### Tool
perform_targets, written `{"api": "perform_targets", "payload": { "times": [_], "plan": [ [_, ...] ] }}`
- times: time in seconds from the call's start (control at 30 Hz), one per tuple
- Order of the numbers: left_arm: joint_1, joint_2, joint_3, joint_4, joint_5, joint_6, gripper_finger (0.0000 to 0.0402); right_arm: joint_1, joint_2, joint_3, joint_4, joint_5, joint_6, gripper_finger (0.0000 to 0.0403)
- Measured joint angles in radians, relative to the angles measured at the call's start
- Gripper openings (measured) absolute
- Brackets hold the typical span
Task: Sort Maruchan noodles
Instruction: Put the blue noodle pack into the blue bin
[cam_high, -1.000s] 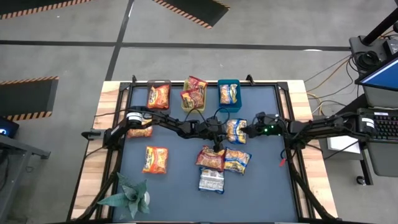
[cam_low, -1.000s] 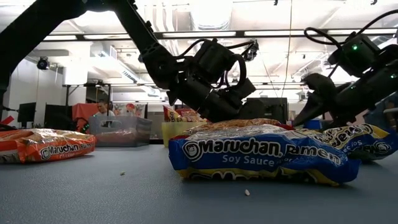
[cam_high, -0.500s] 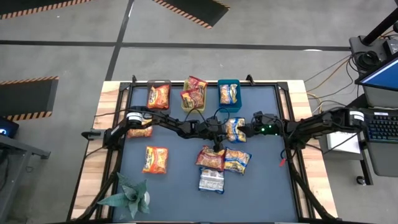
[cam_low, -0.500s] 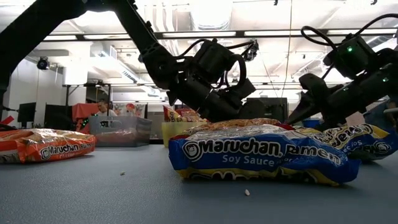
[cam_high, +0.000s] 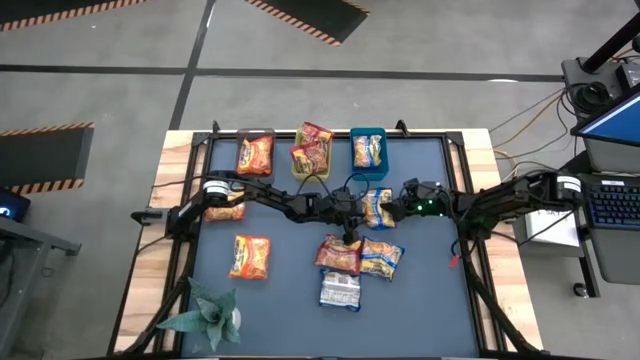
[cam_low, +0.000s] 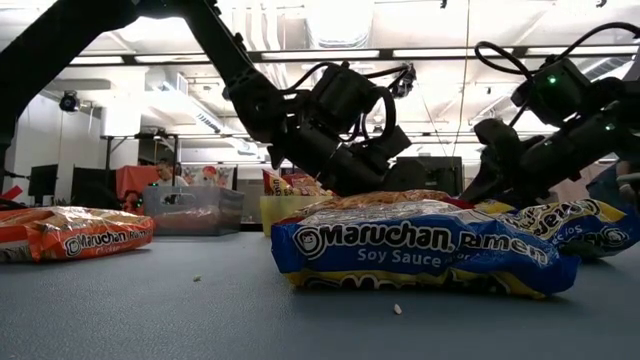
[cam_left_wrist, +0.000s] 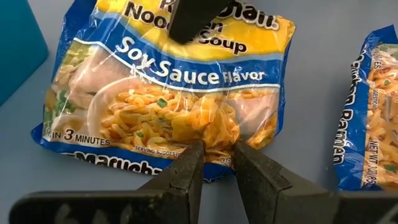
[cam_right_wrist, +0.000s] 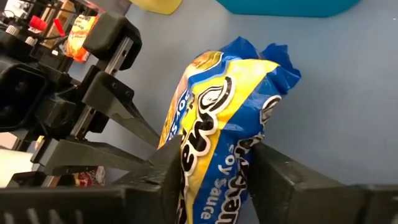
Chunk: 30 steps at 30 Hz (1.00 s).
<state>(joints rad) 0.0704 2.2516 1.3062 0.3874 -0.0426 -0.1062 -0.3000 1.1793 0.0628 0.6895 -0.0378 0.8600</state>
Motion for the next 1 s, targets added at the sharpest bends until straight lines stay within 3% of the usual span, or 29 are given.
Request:
{"api": "perform_targets", "payload": {
  "times": [0.37, 0.67, 1.0],
  "plan": [
    [0.0, -0.072, -0.004, -0.064, -0.004, 0.045, 0.0072, 0.001, -0.04, 0.013, -0.004, -0.052, -0.026, 0.0089],
    [0.0, -0.174, -0.041, -0.102, -0.008, 0.072, 0.0072, 0.001, -0.085, 0.039, -0.004, -0.054, -0.052, 0.0079],
    [-0.002, -0.458, -0.239, -0.072, -0.028, 0.115, 0.0072, 0.0, -0.146, 0.136, -0.004, -0.097, -0.126, 0.0079]
  ]
}}
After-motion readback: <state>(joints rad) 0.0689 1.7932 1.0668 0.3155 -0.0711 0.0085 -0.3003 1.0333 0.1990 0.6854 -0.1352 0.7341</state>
